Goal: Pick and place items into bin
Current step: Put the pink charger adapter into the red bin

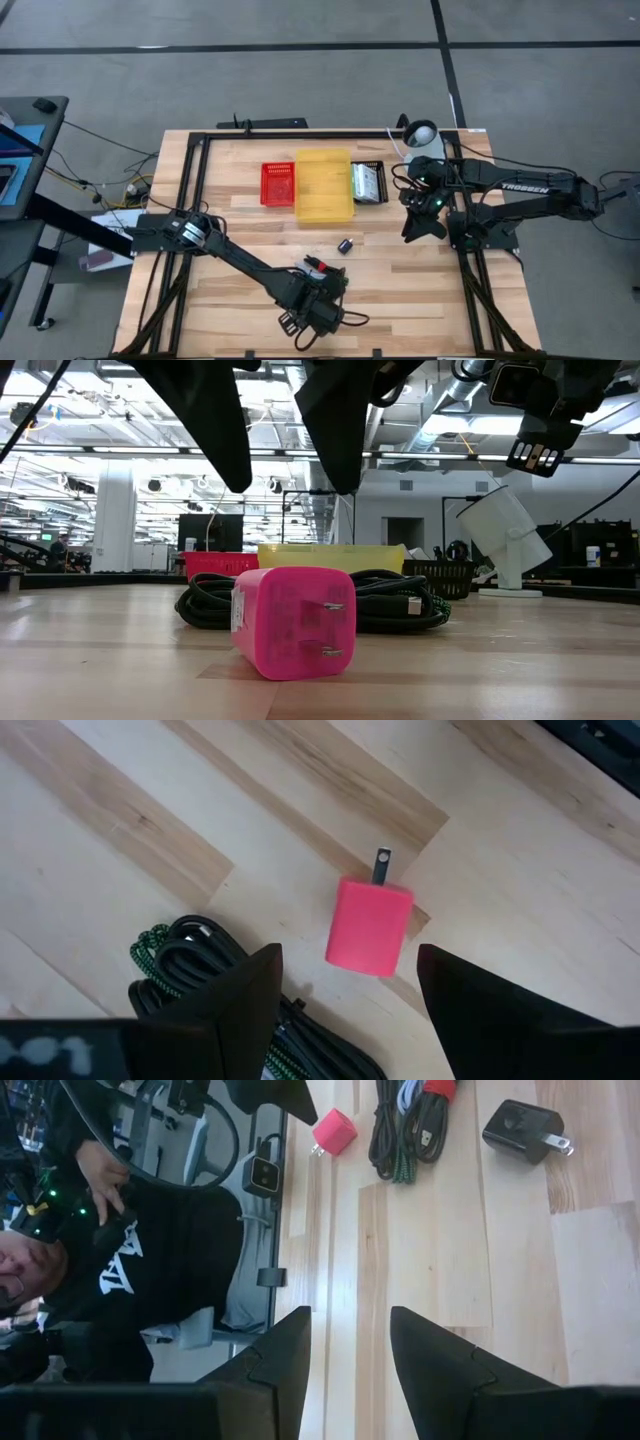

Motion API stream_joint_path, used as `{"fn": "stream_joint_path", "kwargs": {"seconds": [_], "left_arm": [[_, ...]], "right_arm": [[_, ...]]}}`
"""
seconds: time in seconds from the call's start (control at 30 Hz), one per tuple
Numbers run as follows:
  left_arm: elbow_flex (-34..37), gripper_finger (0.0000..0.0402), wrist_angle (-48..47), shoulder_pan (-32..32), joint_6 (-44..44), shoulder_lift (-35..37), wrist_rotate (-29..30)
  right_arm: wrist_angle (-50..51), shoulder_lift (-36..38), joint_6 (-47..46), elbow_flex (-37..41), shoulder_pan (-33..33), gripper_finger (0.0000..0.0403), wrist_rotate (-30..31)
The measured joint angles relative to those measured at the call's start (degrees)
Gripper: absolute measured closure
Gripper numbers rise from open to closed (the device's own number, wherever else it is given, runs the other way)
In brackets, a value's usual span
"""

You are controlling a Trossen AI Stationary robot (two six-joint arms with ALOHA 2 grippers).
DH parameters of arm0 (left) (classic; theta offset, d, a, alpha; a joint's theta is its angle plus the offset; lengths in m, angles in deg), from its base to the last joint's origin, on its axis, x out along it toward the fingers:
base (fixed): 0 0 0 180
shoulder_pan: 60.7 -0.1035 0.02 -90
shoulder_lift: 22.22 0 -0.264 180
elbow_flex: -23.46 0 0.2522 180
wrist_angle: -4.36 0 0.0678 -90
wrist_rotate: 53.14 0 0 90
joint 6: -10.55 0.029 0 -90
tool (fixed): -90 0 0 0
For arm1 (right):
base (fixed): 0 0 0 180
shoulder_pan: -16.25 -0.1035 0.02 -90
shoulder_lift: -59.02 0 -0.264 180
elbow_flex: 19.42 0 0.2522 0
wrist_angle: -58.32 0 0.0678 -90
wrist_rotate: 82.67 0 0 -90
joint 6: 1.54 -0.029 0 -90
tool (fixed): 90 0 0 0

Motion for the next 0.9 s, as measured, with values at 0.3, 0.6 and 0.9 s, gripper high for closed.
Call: {"fn": "stream_joint_path", "kwargs": {"seconds": [0.3, 0.6, 0.9], "left_arm": [[0.0, 0.0174, 1.02, 0.11, 1.25, 0.0, 0.0], [-0.03, 0.0174, 1.54, 0.11, 2.42, -1.21, -0.3], [-1.66, 0.0174, -0.04, -0.02, 4.5, -3.08, -1.69]], "right_arm": [[-0.02, 0.0, 0.06, 0.0, 0.02, 0.027, 0.0], [0.0, 0.0, 1.51, 0.0, 0.02, 0.027, 0.02], [1.53, 0.0, 1.44, 0.07, 0.02, 0.0269, 0.1]]}}
